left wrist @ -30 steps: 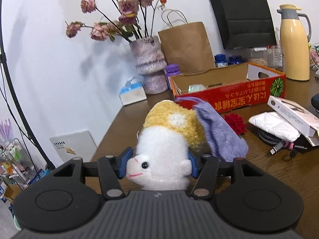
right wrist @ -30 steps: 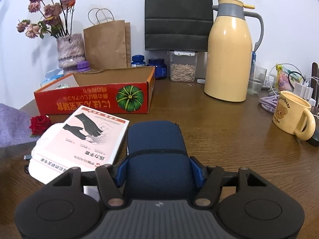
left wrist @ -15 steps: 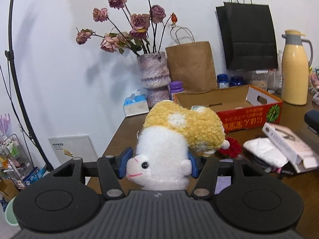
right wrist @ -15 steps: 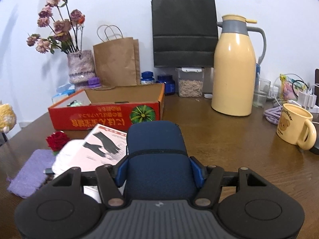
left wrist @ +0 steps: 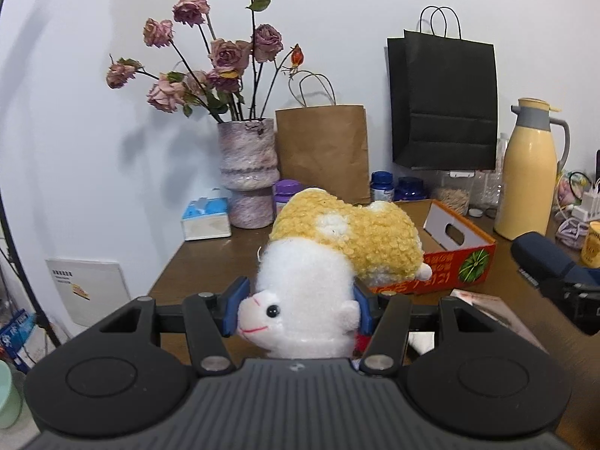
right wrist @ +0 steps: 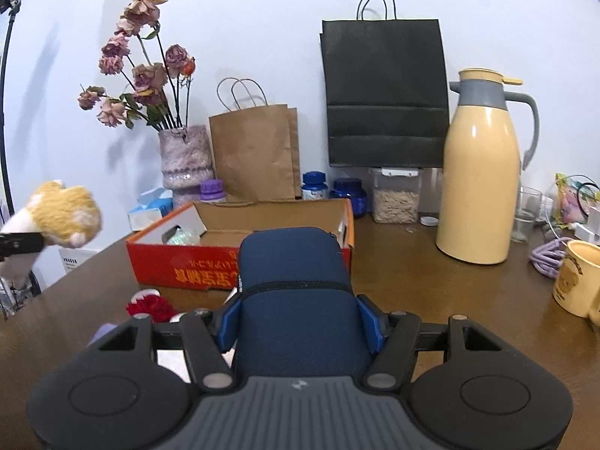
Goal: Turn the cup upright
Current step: 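Lift the plush sheep with the left gripper toward the cardboard box, then lower the plush sheep into the box and open the left gripper while the right gripper carries the navy case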
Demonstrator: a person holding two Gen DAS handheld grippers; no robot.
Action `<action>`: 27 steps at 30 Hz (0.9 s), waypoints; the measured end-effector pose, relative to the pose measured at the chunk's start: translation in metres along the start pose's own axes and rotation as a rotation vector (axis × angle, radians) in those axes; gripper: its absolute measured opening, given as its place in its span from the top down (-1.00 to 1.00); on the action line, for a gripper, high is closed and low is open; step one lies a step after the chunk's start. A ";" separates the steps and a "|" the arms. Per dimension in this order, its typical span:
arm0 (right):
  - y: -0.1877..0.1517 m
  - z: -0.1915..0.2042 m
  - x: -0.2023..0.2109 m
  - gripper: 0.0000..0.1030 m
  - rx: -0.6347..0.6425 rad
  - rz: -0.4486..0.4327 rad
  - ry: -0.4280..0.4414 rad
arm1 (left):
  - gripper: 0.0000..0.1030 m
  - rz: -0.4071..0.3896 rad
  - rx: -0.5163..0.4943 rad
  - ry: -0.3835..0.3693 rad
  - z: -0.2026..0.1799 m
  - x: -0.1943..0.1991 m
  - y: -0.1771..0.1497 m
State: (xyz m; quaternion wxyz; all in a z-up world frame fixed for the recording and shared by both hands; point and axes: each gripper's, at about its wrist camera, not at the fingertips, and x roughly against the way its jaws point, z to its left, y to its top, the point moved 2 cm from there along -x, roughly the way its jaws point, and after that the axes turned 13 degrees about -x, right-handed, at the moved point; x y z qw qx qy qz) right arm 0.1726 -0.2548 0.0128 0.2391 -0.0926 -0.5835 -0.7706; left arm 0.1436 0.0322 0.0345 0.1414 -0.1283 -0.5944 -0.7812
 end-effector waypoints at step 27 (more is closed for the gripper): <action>0.060 0.052 -0.077 -0.20 -0.032 -0.030 0.070 | -0.11 0.005 0.122 -0.052 -0.007 -0.081 0.055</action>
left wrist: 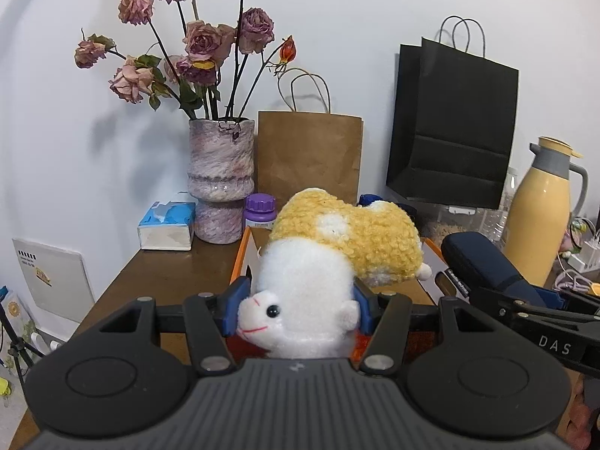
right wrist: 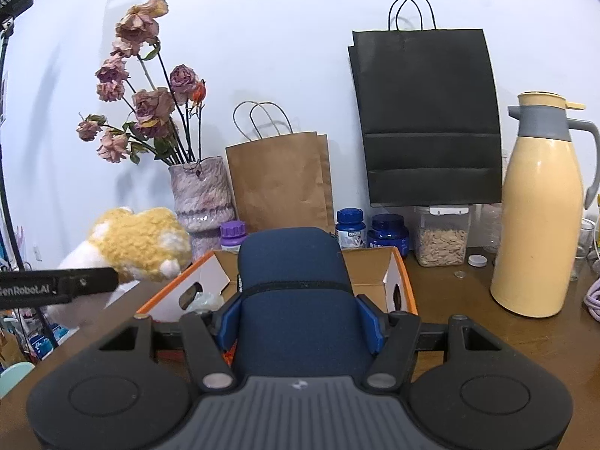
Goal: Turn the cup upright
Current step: 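Lower the plush sheep into the box and open the left gripper while the right gripper carries the navy case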
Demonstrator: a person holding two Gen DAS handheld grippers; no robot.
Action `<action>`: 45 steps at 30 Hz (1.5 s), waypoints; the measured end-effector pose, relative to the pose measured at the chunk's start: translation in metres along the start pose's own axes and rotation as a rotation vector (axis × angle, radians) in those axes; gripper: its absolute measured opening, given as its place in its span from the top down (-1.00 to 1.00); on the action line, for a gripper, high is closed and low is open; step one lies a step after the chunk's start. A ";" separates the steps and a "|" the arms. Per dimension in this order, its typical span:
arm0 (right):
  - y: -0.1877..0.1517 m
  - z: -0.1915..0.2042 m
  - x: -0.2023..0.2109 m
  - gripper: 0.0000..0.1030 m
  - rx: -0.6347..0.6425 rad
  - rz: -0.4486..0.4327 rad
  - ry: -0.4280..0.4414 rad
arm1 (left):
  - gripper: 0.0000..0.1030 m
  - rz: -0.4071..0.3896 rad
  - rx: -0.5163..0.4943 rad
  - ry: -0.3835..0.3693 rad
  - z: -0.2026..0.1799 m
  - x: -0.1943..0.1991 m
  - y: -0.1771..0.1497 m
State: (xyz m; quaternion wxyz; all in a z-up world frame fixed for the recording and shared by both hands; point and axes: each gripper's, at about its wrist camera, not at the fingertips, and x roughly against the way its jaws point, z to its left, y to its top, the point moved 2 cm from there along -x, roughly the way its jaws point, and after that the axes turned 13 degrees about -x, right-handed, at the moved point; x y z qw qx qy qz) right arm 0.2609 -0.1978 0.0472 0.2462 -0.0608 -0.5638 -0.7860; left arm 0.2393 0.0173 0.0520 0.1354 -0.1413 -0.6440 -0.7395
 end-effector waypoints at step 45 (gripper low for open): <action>0.013 -0.013 -0.165 -0.30 -0.051 0.157 -0.083 | -0.64 0.138 0.077 0.037 0.014 -0.156 0.005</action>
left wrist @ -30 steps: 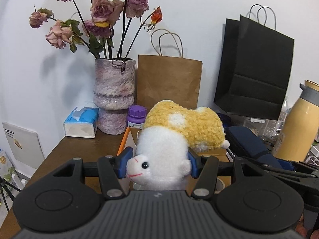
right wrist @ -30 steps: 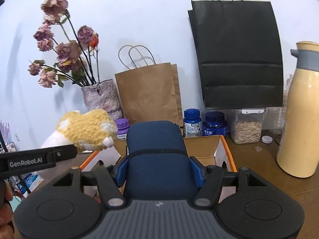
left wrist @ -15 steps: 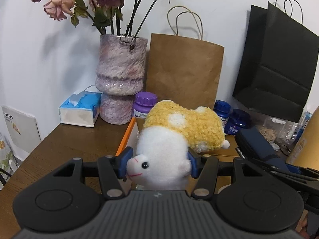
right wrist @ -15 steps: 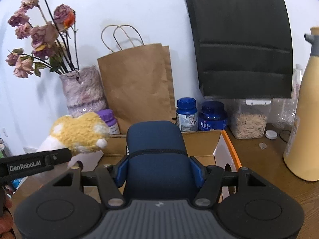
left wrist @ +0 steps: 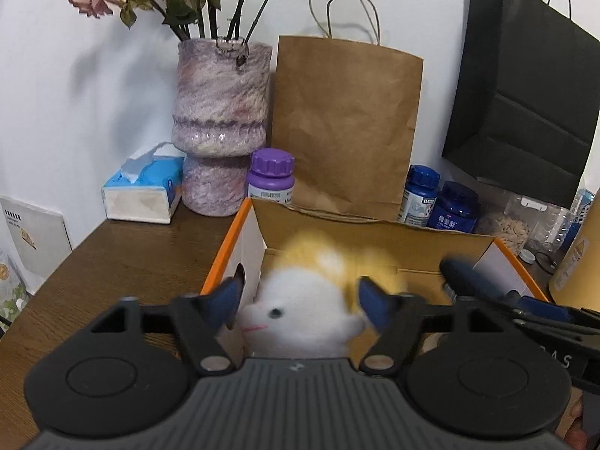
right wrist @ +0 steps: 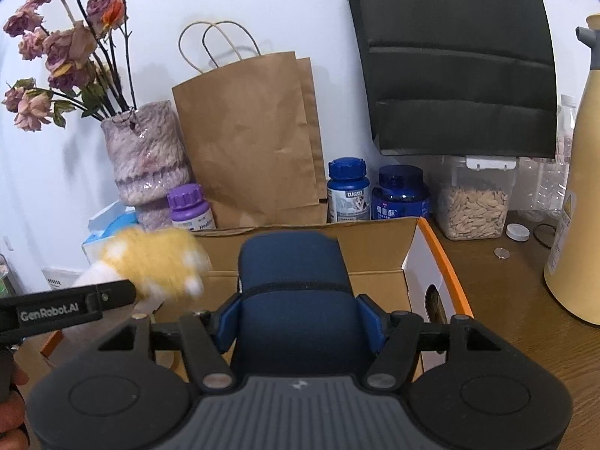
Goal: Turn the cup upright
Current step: 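Lower the plush sheep into the box and open the left gripper while the right gripper carries the navy case, then lower the navy case into the cardboard box and open the right gripper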
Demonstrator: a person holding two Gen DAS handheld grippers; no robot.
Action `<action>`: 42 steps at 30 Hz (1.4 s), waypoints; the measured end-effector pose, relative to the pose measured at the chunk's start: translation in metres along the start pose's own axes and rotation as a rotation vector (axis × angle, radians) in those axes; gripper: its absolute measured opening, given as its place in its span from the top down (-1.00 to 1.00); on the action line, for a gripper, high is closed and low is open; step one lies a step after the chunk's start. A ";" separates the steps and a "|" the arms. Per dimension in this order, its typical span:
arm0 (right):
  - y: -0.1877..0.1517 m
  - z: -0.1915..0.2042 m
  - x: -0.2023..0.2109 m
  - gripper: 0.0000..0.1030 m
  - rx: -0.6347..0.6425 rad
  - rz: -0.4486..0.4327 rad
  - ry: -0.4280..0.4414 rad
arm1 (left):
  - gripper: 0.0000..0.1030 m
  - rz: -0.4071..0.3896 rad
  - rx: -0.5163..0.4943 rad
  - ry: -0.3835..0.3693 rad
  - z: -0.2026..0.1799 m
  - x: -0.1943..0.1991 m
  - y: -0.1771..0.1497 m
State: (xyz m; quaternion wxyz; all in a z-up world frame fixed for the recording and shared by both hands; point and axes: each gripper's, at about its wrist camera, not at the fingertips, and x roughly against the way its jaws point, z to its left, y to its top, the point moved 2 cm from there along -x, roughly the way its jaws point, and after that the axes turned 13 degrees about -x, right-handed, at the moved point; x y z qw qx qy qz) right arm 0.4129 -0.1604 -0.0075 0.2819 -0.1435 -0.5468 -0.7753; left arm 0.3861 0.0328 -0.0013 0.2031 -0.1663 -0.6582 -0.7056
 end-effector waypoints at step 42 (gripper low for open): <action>-0.009 0.005 0.118 -1.00 0.077 -0.129 0.035 | -1.00 -0.075 -0.045 -0.044 0.004 0.106 -0.013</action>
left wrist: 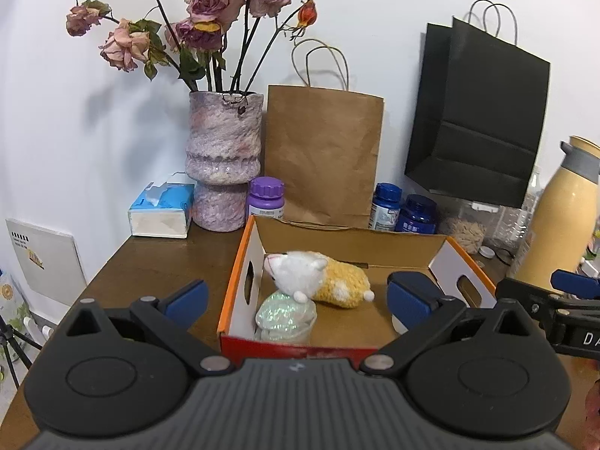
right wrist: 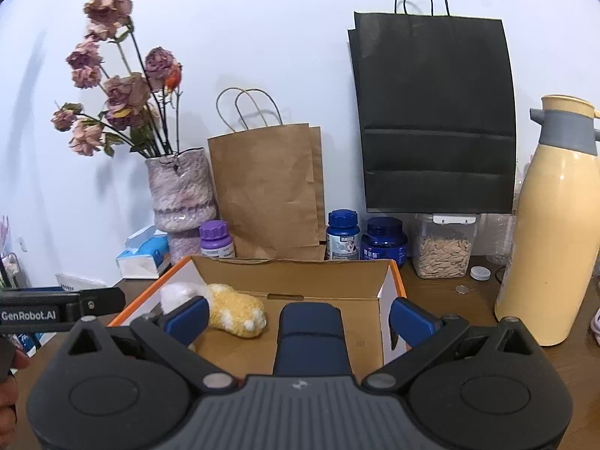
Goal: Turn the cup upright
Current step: 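Lower the navy case into the cardboard box and open the right gripper, then grasp the white glove box on the table with the right gripper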
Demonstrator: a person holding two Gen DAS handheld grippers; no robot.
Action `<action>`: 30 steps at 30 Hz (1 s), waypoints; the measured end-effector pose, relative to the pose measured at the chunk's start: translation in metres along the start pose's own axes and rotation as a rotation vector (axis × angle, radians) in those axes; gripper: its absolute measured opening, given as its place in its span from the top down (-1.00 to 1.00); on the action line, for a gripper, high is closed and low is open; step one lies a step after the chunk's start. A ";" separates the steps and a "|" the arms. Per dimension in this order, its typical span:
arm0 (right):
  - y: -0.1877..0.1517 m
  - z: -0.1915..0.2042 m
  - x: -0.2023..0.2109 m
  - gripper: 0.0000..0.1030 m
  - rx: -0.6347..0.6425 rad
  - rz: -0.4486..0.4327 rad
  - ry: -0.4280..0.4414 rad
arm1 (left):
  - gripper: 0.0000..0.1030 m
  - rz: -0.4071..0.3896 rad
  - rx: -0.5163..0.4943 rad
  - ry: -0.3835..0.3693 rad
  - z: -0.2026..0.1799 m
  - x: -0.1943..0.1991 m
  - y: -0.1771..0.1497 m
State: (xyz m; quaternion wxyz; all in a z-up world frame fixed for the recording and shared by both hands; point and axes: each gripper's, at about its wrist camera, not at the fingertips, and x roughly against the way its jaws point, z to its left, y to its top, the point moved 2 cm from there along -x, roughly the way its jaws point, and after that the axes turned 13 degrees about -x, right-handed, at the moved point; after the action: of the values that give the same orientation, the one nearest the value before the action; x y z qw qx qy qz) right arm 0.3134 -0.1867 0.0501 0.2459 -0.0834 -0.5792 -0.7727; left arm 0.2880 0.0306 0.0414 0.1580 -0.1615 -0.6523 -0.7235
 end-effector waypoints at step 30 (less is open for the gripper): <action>-0.101 -0.033 0.096 -1.00 0.035 0.156 -0.042 | -1.00 0.104 -0.048 -0.038 -0.016 0.084 -0.082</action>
State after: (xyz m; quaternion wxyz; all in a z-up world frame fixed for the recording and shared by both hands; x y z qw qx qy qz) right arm 0.1878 -0.2238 -0.0066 0.2943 -0.1403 -0.5895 -0.7390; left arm 0.1759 0.0212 0.0038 0.1791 -0.2126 -0.6285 -0.7264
